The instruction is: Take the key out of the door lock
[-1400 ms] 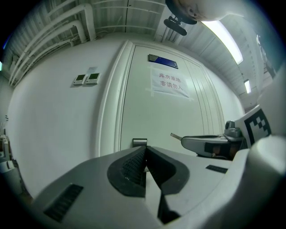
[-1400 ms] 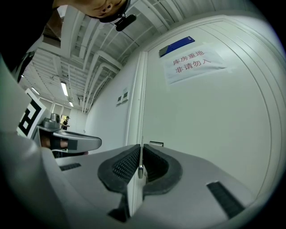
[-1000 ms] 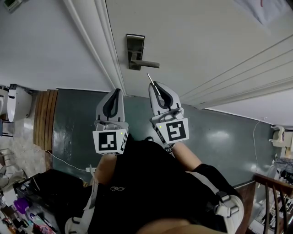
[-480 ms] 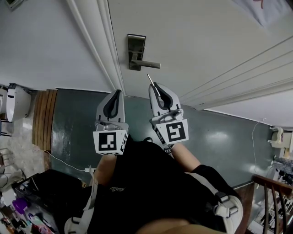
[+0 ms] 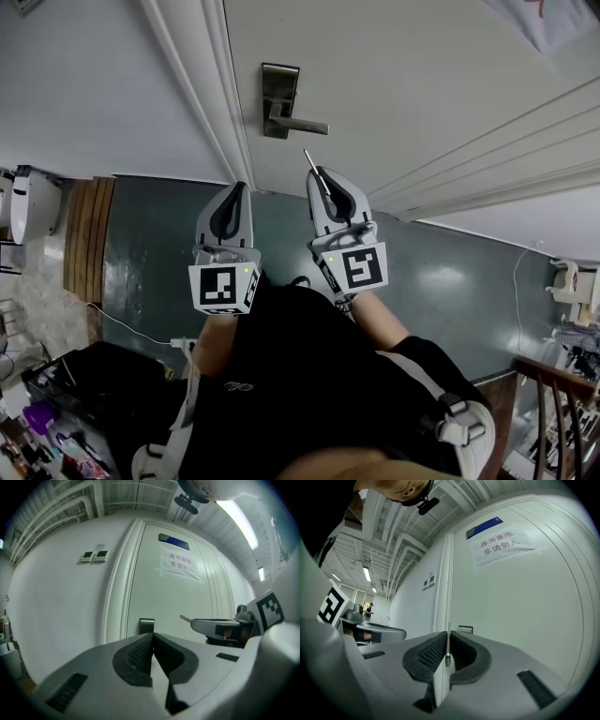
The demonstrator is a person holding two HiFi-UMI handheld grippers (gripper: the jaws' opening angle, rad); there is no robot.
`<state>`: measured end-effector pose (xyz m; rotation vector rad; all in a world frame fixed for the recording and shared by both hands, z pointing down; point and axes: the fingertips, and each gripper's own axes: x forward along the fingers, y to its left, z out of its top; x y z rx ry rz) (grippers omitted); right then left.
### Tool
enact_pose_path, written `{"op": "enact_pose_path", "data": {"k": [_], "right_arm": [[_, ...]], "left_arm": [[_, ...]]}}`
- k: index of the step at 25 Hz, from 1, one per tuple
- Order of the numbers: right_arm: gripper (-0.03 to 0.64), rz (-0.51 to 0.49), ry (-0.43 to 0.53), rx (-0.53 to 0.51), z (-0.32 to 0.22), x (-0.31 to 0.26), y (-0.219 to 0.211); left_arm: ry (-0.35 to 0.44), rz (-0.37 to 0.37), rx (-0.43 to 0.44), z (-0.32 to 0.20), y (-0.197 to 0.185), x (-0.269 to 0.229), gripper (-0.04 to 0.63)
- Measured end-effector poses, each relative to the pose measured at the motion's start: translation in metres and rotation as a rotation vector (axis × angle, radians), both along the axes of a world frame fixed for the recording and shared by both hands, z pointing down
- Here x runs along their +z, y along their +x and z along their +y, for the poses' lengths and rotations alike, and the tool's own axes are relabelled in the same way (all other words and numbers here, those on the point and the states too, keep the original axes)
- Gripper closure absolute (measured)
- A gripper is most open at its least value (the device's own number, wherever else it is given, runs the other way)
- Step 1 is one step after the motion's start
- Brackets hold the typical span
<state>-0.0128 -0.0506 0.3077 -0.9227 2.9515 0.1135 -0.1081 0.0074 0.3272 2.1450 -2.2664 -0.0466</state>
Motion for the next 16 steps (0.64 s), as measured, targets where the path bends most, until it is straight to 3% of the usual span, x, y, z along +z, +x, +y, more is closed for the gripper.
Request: {"op": "enact_pose_path", "data": {"k": [16], "right_arm": [[0.588, 0.015, -0.042, 0.002, 0.002, 0.016, 0.0]], "left_arm": [[-0.003, 0.008, 0.006, 0.002, 0.0, 0.011, 0.572]]}}
